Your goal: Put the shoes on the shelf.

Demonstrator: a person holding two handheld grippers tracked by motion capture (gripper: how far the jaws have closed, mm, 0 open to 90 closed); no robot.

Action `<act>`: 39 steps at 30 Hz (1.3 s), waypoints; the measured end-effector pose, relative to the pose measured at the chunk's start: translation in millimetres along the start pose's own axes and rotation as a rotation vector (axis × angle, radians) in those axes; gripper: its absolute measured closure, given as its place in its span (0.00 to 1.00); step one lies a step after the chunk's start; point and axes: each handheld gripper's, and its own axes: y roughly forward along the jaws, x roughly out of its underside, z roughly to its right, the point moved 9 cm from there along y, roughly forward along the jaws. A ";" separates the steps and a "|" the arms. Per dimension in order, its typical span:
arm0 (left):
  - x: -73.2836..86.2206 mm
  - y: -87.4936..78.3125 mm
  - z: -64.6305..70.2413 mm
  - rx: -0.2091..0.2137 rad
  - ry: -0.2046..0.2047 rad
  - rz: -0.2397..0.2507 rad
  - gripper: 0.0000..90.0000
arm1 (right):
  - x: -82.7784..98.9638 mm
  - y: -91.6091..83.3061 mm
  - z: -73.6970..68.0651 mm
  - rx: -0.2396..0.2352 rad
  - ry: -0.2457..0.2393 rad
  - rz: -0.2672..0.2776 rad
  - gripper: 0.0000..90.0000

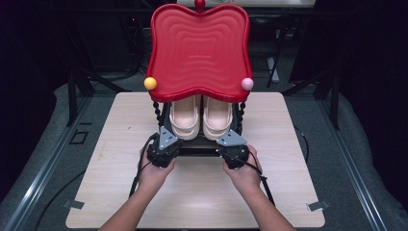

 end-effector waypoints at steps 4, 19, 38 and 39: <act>0.4 5.6 1.8 -0.002 0.002 -0.005 1.00 | -0.2 5.2 -2.4 -0.001 -0.002 -0.002 1.00; 7.5 0.3 -6.2 -0.023 -0.011 0.007 1.00 | 1.4 4.8 -1.9 -0.003 0.017 0.020 1.00; 36.1 -49.7 -19.1 -0.021 -0.020 0.033 0.93 | 24.3 -40.3 3.5 -0.034 0.026 0.019 0.92; 37.2 -52.9 -19.8 -0.024 -0.021 0.041 0.92 | 25.8 -42.2 3.7 -0.038 0.029 0.022 0.91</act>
